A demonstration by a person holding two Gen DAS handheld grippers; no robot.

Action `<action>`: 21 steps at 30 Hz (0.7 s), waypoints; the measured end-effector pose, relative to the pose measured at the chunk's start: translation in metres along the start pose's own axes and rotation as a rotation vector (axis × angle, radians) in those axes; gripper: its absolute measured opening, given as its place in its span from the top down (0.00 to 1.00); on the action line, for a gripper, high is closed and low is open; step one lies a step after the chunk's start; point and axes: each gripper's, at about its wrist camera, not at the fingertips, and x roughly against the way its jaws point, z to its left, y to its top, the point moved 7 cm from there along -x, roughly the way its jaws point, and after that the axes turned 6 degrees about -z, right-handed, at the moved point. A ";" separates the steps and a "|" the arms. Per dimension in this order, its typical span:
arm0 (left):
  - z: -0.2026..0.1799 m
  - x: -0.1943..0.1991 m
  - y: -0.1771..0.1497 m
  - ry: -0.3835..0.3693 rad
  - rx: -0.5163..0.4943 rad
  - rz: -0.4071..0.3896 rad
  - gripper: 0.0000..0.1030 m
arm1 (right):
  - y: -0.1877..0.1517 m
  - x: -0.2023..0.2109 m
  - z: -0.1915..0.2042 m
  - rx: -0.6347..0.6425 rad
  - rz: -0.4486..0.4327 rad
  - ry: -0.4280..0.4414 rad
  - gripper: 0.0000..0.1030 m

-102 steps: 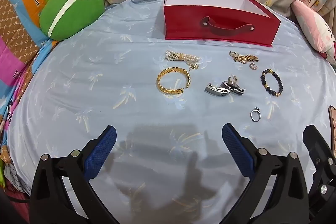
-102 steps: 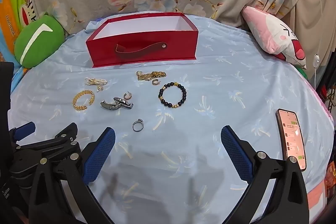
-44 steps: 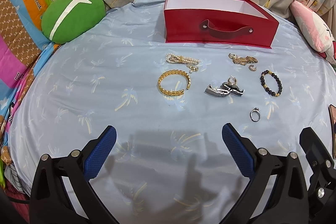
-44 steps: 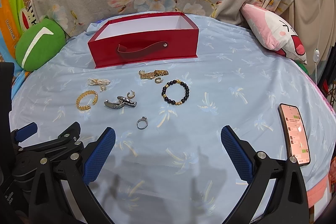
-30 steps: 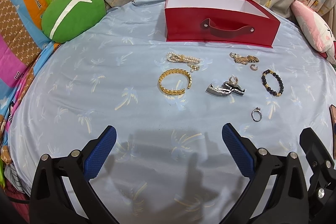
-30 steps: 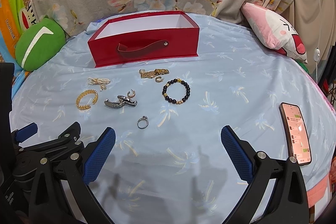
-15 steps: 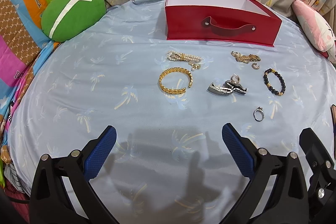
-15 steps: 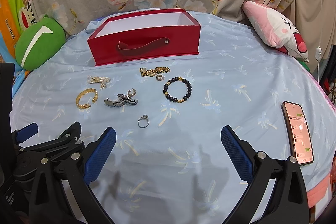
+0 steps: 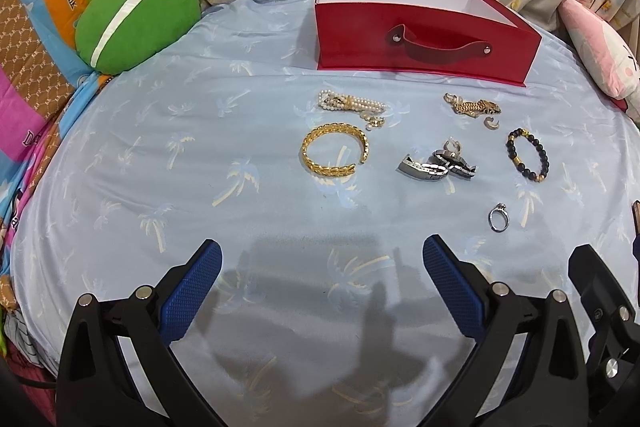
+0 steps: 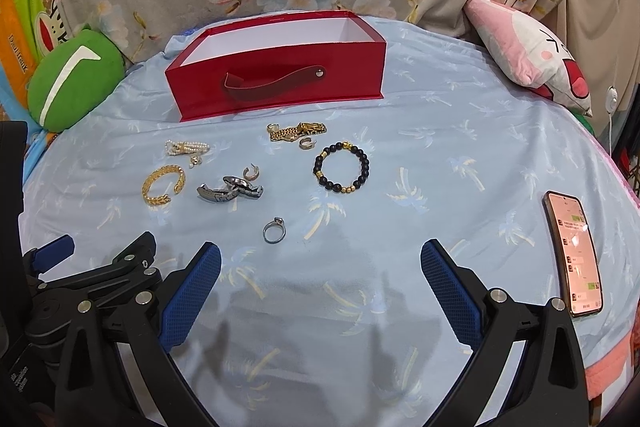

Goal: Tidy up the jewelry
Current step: 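Grasp the gold bangle with the left tool while the right tool grasps the silver watch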

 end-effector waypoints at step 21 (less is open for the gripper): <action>0.039 -0.078 0.032 -0.090 0.200 0.095 0.04 | 0.016 -0.070 -0.049 -0.101 0.079 -0.031 0.05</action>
